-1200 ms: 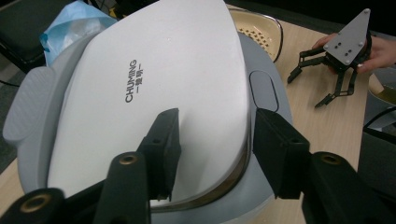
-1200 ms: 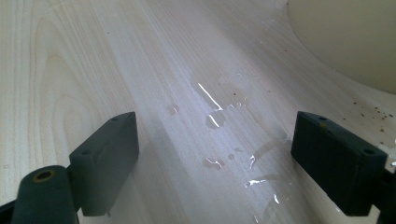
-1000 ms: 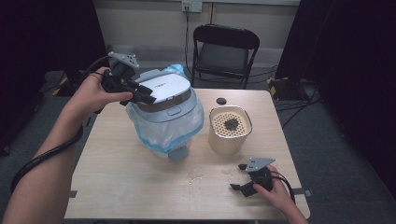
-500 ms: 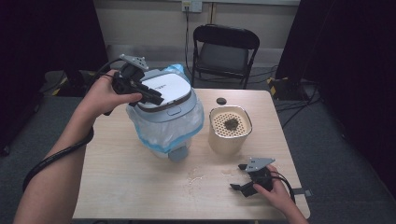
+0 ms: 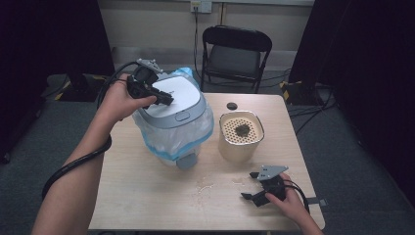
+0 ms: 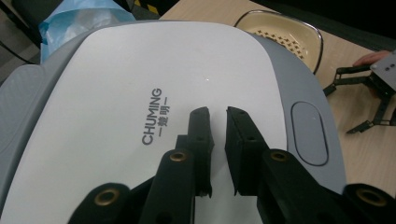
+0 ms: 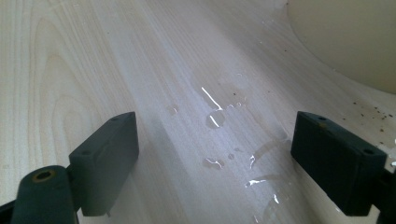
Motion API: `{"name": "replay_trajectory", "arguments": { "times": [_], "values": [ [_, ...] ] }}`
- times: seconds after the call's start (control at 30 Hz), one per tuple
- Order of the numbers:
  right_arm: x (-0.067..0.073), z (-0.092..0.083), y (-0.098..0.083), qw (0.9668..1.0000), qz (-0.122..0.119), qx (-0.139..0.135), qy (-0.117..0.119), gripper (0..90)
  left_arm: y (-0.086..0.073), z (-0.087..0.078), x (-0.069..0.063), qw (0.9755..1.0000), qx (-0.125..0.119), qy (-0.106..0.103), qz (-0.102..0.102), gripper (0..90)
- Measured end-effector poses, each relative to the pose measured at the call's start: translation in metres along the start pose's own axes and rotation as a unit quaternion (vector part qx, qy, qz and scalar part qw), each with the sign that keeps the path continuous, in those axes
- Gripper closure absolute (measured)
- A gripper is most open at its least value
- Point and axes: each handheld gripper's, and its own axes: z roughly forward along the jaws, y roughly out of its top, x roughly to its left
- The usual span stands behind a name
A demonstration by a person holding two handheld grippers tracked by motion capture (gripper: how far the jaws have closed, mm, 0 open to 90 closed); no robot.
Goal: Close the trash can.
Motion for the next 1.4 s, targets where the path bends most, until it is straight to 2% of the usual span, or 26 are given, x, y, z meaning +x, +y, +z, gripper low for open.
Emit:
{"name": "replay_trajectory", "arguments": {
  "times": [0.1, 0.23, 0.4, 0.47, 0.53, 0.6, 0.67, 0.7, 0.77, 0.8, 0.87, 1.07, 1.2, 1.4],
  "values": [
    [0.000, 0.000, 0.000, 1.0000, 0.000, 0.000, 0.000, 14.6, 0.002, 0.004, -0.004, 1.0000, -0.002, 0.009, 0.001, 86.8],
    [0.000, 0.000, 0.000, 1.0000, 0.000, 0.000, 0.000, 14.5, 0.002, 0.010, -0.005, 0.9999, -0.008, 0.009, 0.004, 89.9],
    [0.000, 0.000, 0.000, 1.0000, 0.000, 0.000, 0.000, 14.5, 0.004, 0.010, -0.009, 0.9995, -0.003, 0.020, 0.024, 89.7],
    [0.000, 0.000, 0.000, 1.0000, 0.000, 0.000, 0.000, 14.5, 0.004, 0.008, -0.009, 0.9995, 0.000, 0.018, 0.025, 82.9],
    [0.000, 0.000, 0.000, 1.0000, 0.000, 0.000, 0.000, 14.5, 0.005, 0.006, -0.010, 0.9993, 0.007, 0.021, 0.030, 70.9],
    [0.000, 0.000, 0.000, 1.0000, 0.000, 0.000, 0.000, 14.5, 0.003, 0.004, -0.009, 0.9994, 0.015, 0.022, 0.021, 54.5],
    [0.000, 0.000, 0.000, 1.0000, 0.000, 0.000, 0.000, 14.5, 0.001, 0.001, -0.009, 0.9993, 0.018, 0.027, 0.021, 45.6],
    [0.000, 0.000, 0.000, 1.0000, 0.000, 0.000, 0.000, 14.5, 0.000, 0.000, -0.009, 0.9991, 0.022, 0.032, 0.019, 37.6],
    [0.000, 0.000, 0.000, 1.0000, 0.000, 0.000, 0.000, 14.5, -0.002, -0.003, -0.010, 0.9993, 0.022, 0.026, 0.015, 24.2],
    [0.000, 0.000, 0.000, 1.0000, 0.000, 0.000, 0.000, 14.5, -0.004, -0.006, -0.010, 0.9995, 0.022, 0.019, 0.016, 21.6],
    [0.000, 0.000, 0.000, 1.0000, 0.000, 0.000, 0.000, 14.5, -0.007, -0.011, -0.012, 0.9992, 0.022, 0.014, 0.030, 17.9],
    [0.000, 0.000, 0.000, 1.0000, 0.000, 0.000, 0.000, 14.5, -0.020, -0.029, -0.013, 0.9998, 0.004, 0.001, 0.021, 16.7],
    [0.000, 0.000, 0.000, 1.0000, 0.000, 0.000, 0.000, 14.5, -0.031, -0.039, -0.013, 0.9997, -0.017, -0.008, 0.017, 16.7],
    [0.000, 0.000, 0.000, 1.0000, 0.000, 0.000, -0.001, 14.4, -0.048, -0.051, -0.013, 0.9996, -0.028, -0.006, 0.004, 16.7]
  ]
}}
